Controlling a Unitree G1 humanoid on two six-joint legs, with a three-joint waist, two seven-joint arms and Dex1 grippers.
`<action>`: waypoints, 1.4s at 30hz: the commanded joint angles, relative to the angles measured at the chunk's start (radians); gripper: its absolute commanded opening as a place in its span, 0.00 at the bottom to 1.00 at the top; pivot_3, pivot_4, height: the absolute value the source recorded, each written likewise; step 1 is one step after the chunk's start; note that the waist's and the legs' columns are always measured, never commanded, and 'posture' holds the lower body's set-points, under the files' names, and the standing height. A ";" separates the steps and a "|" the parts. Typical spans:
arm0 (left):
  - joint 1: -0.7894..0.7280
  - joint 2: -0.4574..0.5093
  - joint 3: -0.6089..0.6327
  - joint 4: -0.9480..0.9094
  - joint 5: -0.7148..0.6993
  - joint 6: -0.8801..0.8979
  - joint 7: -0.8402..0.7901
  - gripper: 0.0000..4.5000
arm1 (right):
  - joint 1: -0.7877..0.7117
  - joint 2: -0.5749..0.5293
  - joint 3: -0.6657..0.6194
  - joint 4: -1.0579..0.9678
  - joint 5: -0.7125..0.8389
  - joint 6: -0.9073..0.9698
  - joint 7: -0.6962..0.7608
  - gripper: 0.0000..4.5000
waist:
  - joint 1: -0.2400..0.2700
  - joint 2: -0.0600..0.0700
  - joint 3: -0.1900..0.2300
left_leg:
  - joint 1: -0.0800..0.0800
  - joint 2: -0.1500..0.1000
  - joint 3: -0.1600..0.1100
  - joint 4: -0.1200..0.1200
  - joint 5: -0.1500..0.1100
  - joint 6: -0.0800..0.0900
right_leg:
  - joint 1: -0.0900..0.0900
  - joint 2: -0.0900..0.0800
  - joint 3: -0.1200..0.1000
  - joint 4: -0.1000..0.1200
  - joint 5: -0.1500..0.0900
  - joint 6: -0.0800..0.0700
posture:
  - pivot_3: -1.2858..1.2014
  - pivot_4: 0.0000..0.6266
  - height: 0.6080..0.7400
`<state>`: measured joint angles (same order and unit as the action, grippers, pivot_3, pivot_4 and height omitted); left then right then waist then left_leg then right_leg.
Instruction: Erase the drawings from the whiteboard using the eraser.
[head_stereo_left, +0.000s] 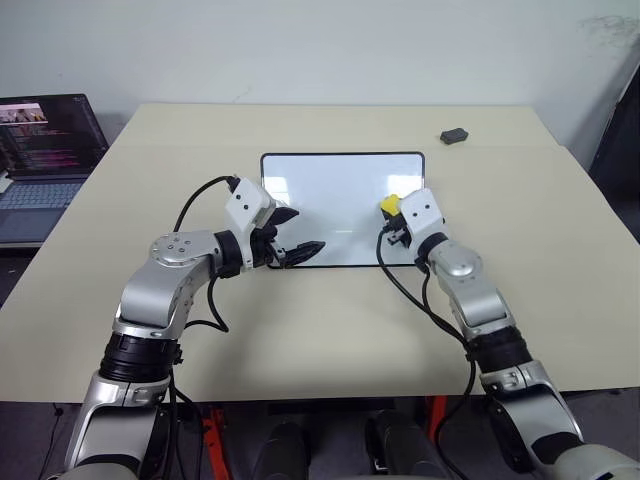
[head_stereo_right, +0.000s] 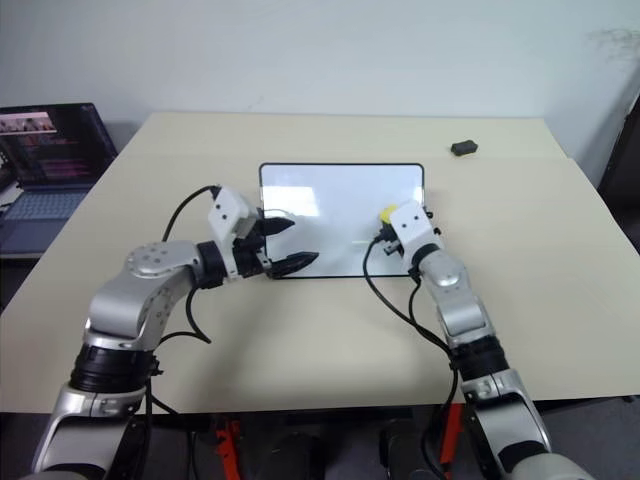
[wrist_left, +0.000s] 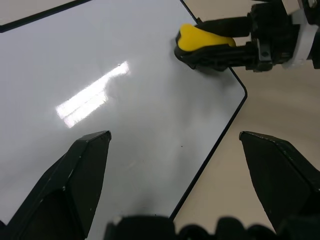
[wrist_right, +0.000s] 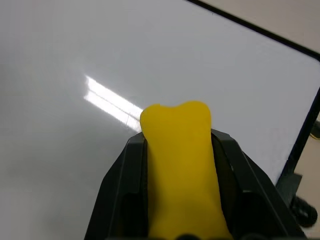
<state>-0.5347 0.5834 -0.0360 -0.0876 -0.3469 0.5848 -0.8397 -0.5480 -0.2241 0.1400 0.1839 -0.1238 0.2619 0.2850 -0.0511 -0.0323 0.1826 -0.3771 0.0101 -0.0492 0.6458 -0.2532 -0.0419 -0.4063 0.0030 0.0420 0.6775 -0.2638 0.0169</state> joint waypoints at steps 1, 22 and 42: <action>-0.010 -0.002 0.010 -0.042 -0.015 -0.011 -0.005 1.00 | 0.081 -0.024 0.013 -0.031 0.008 0.093 0.049 0.29 | 0.000 0.000 0.000 | 0.000 0.000 0.000 0.000 0.000 0.000 | 0.000 0.000 0.000 0.000 0.000 0.000 | 0.52 0.24 1.00; 0.000 -0.010 0.005 -0.061 -0.022 -0.001 -0.009 1.00 | -0.013 -0.054 -0.024 0.031 0.004 0.082 0.025 0.29 | -0.002 0.000 0.000 | -0.005 0.000 0.000 -0.001 0.000 0.000 | -0.004 -0.001 0.000 -0.002 0.002 -0.002 | 0.52 0.24 1.00; 0.013 -0.012 0.009 -0.079 -0.024 -0.002 0.002 1.00 | 0.023 -0.009 -0.032 -0.248 0.123 0.147 0.120 0.29 | -0.004 0.000 0.000 | -0.004 0.002 0.000 -0.001 0.000 0.000 | -0.004 0.004 0.000 -0.001 0.000 0.001 | 0.52 0.24 1.00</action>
<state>-0.5208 0.5664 -0.0445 -0.1185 -0.3543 0.5863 -0.8396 -0.5169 -0.2442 0.1333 0.0122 -0.0435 0.4063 0.3898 -0.0549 -0.0324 0.1826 -0.3828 0.0117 -0.0494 0.6448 -0.2532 -0.0417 -0.4119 0.0074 0.0422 0.6762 -0.2635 0.0173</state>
